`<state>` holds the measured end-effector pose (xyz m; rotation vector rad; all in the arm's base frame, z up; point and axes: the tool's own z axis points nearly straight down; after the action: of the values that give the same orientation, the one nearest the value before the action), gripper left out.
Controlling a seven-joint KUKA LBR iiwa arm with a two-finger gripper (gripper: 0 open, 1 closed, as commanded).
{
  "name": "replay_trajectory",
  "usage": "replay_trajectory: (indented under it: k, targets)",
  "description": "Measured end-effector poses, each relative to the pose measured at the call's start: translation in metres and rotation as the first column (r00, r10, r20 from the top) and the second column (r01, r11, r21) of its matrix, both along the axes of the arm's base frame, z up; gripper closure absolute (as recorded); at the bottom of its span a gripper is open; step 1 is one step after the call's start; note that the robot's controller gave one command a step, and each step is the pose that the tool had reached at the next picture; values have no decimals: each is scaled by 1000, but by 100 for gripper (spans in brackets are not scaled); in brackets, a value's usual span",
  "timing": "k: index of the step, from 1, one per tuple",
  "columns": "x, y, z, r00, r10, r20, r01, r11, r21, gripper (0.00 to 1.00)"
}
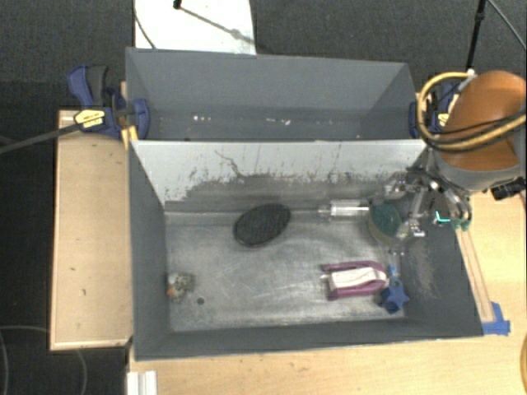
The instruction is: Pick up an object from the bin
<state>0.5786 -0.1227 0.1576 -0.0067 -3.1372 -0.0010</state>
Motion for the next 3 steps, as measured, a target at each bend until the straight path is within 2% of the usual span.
replay_trajectory:
  k: [1, 2, 3]
  targets:
    - [-62, 59, 6, 992, 124, 3, -124, 992, 2, 0]
    - [-94, 73, -77, 920, 392, 8, -392, 920, -1, 0]
    - [-94, 72, -77, 919, 395, 8, -395, 919, -1, 100]
